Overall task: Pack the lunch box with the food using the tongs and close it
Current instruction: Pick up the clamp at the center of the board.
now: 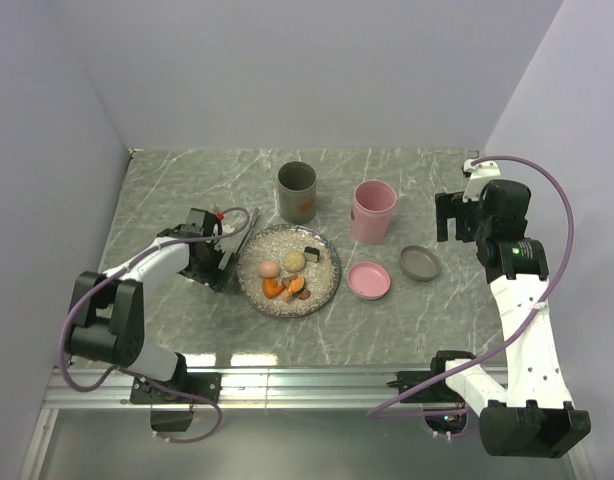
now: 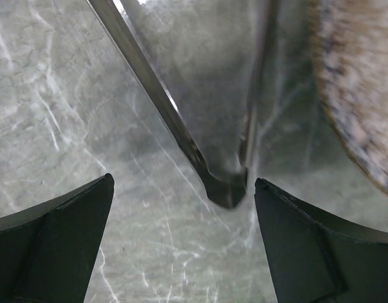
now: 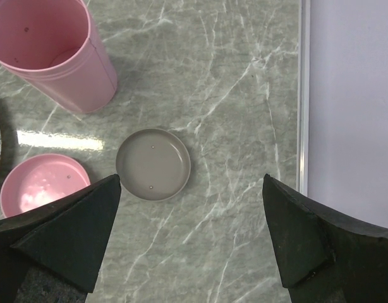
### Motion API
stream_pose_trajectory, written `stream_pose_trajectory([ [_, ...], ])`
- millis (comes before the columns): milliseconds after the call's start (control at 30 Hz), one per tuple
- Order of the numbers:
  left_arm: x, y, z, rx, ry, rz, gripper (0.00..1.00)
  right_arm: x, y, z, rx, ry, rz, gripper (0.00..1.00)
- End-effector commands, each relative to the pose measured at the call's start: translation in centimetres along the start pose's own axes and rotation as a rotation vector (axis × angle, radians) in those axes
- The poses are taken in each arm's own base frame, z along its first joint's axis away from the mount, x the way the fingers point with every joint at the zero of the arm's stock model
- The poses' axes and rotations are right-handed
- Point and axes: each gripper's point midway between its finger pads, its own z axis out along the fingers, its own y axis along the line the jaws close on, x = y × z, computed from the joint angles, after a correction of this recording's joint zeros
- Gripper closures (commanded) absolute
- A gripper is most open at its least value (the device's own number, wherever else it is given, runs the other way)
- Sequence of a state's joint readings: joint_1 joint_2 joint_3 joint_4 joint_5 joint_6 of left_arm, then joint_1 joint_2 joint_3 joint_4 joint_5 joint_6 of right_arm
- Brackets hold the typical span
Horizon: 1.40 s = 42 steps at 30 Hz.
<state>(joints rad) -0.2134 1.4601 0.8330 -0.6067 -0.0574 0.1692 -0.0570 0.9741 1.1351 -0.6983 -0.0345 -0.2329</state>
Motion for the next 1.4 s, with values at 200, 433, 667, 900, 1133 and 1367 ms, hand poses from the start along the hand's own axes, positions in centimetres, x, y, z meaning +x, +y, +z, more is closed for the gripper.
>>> stream_pose_trajectory([
  [200, -4.1, 2.8, 1.4, -0.109, -0.085, -0.022, 0.01, -2.2, -0.1, -1.2, -0.011, -0.059, -0.003, 0.00],
  [433, -6.2, 5.6, 2.0, -0.096, -0.115, -0.074, 0.00, -2.0, 0.2, -1.2, -0.021, -0.064, -0.002, 0.00],
  [667, -9.3, 4.6, 1.2, -0.006, -0.229, -0.052, 0.01, -1.6, 0.2, -1.1, -0.020, -0.056, -0.003, 0.00],
  [900, -12.1, 4.7, -0.5, 0.097, -0.361, -0.129, 0.01, -1.4, 0.1, -1.4, -0.012, -0.048, -0.011, 0.00],
  [1133, -13.1, 5.4, -7.0, 0.127, -0.673, -0.051, 0.01, -1.0, -0.1, -1.5, -0.003, -0.045, -0.018, 0.00],
  [1367, -7.8, 3.7, -5.5, 0.156, -0.518, 0.111, 0.01, -0.5, -0.1, -1.4, 0.003, -0.042, -0.020, 0.00],
])
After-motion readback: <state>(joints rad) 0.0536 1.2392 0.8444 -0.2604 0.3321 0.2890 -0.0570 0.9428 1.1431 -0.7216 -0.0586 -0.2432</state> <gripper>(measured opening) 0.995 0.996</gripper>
